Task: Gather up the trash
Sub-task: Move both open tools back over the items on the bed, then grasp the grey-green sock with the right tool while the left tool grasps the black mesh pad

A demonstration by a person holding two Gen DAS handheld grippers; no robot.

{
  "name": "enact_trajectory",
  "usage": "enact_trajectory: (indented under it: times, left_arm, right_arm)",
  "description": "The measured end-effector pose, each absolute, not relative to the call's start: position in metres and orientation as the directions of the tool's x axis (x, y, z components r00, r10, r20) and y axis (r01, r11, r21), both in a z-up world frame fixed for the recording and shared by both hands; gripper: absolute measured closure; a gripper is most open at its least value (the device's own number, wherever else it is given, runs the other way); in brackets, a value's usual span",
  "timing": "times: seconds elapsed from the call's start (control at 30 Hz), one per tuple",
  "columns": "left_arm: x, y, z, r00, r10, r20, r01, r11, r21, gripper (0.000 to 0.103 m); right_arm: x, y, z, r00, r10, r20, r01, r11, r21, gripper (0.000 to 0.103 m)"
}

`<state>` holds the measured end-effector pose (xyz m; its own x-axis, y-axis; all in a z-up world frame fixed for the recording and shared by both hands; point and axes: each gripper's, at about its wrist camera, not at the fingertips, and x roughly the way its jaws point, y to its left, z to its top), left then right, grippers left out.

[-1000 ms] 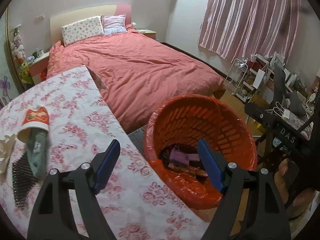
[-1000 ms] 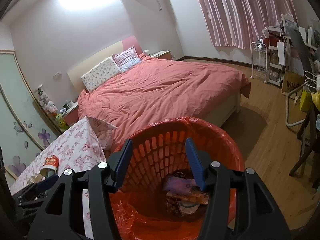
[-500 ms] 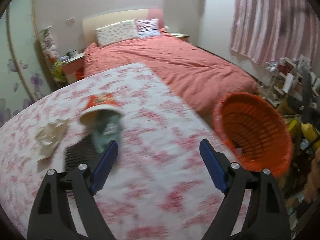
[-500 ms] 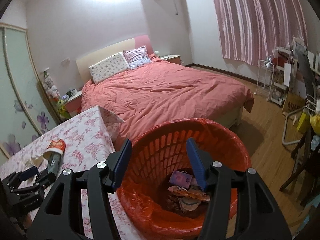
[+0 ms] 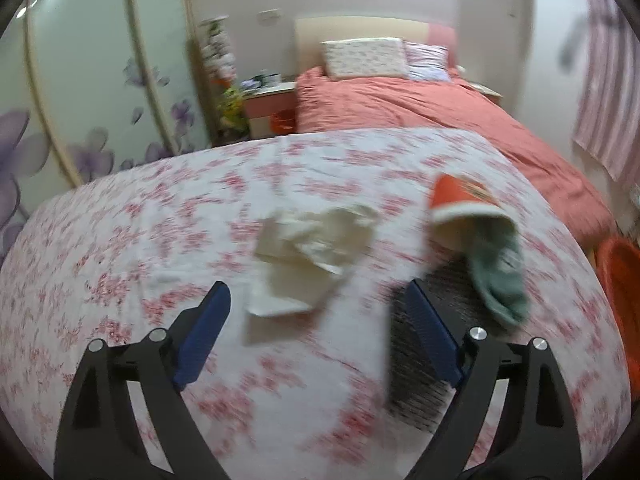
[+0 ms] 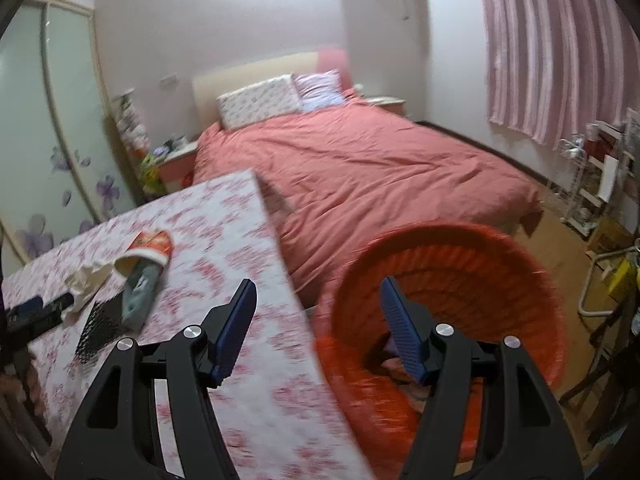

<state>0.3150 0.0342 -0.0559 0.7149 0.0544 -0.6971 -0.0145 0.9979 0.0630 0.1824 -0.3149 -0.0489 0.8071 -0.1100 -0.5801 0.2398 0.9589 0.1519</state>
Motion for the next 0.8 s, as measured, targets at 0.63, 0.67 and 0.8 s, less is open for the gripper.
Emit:
enact_trajectory:
  times: [0.63,0.67,0.8]
  left_arm:
    - [0.321,0.075,-0.069,0.687,0.090,-0.721,-0.053,0.996,0.074,0.010]
    - [0.320,0.076,-0.070,0.687,0.090,-0.721,-0.051,0.996,0.076,0.010]
    - [0.317,0.080,-0.073,0.683,0.094,-0.724,-0.049,0.995,0.083,0.010]
  right_arm:
    - [0.285,-0.183,-0.084,0.685,0.159,-0.711,0.003,0.975,0.221,0.055]
    - [0.288,-0.181,-0.086,0.681,0.159,-0.715,0.003,0.976,0.220,0.056]
    - [0.296,-0.173,-0.095,0.657,0.161,-0.736,0.003,0.976,0.216,0.070]
